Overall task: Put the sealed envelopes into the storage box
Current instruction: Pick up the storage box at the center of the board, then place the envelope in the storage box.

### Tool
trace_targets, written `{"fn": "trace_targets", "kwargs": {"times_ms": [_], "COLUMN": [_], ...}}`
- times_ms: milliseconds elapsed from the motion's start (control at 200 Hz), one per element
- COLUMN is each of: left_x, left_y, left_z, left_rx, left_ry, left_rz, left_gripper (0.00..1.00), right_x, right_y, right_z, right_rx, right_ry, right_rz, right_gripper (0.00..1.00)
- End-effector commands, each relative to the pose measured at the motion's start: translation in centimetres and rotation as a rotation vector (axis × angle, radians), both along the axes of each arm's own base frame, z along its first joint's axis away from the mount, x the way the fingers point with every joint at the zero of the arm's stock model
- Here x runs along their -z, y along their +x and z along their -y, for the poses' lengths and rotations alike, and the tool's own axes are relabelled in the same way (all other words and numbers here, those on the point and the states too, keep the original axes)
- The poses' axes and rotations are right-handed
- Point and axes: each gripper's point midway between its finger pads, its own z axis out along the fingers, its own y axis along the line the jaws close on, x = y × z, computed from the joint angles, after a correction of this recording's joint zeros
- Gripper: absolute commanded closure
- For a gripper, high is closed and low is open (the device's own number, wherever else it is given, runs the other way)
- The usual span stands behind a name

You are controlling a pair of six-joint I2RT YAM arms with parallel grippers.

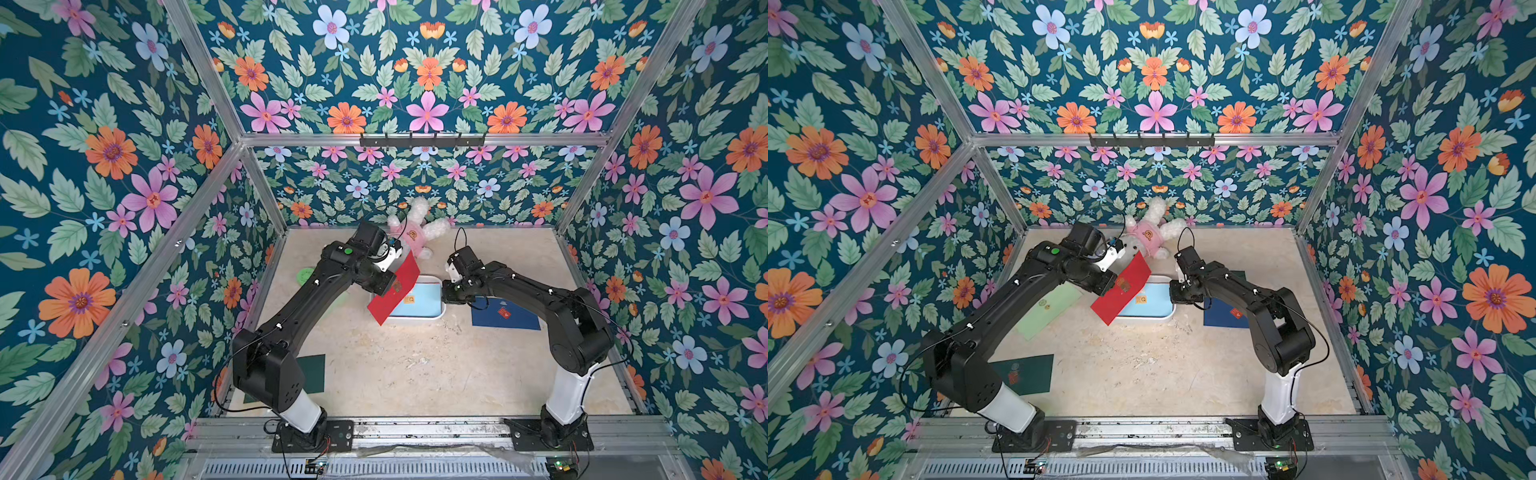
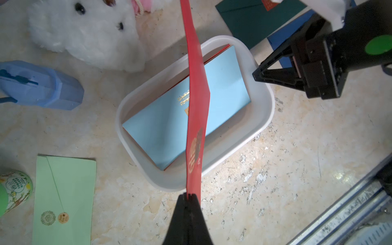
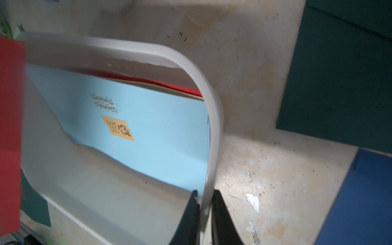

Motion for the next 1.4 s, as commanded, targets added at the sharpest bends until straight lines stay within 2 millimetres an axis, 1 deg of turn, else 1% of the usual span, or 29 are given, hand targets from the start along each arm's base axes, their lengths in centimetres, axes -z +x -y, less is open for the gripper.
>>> {"fn": "trace_targets", "kwargs": {"times_ms": [0, 175, 245, 340, 500, 610, 715, 845, 930, 1055, 1230, 1395], "left_x": [-0.1, 0.2, 0.5, 1.1, 2.5, 3.7, 4.5, 5.3, 5.9, 7.3, 9.0, 9.9], "left_y": [-1.1, -2.2, -2.7, -3.1, -3.7, -3.7, -3.5, -2.2, -1.8, -2.3, -3.3, -3.0], "left_z": [0.7, 3.2, 4.3, 4.9, 4.9, 4.7, 5.0, 5.2, 5.2, 5.1, 4.4, 3.9], "left_rx": [0.115, 0.261, 0.312, 0.344, 0.377, 0.388, 0.402, 0.397, 0.403, 0.416, 0.409, 0.386], "left_ry": [0.024, 0.076, 0.079, 0.074, 0.082, 0.105, 0.102, 0.116, 0.129, 0.134, 0.152, 0.18], "left_rz": [-0.016, -0.05, -0.068, -0.088, -0.124, -0.144, -0.143, -0.094, -0.083, -0.117, -0.178, -0.188], "left_gripper": [1.0, 1.0, 1.0, 1.0, 1.0, 1.0, 1.0, 1.0, 1.0, 1.0, 1.0, 1.0], "right_x": [0.4, 0.1, 0.0, 0.1, -0.1, -0.2, -0.4, -0.7, -0.7, -1.1, -1.1, -1.1], "right_y": [-1.8, -3.5, -3.7, -3.9, -4.0, -3.9, -3.8, -4.0, -4.0, -3.8, -3.6, -3.5], "right_z": [1.2, 2.0, 2.2, 2.5, 2.4, 2.3, 1.9, 1.2, 1.0, 0.9, 0.8, 0.6], "right_rx": [-0.04, -0.087, -0.106, -0.124, -0.147, -0.161, -0.171, -0.195, -0.195, -0.178, -0.158, -0.145], "right_ry": [-0.044, -0.057, -0.065, -0.08, -0.087, -0.09, -0.073, -0.061, -0.06, -0.044, -0.036, -0.022], "right_rz": [-0.023, -0.025, -0.02, -0.024, -0.021, -0.018, -0.015, -0.012, -0.012, -0.001, 0.001, 0.002], "right_gripper": [0.87, 0.89, 0.9, 0.91, 0.91, 0.91, 0.91, 0.91, 0.91, 0.91, 0.91, 0.9]}}
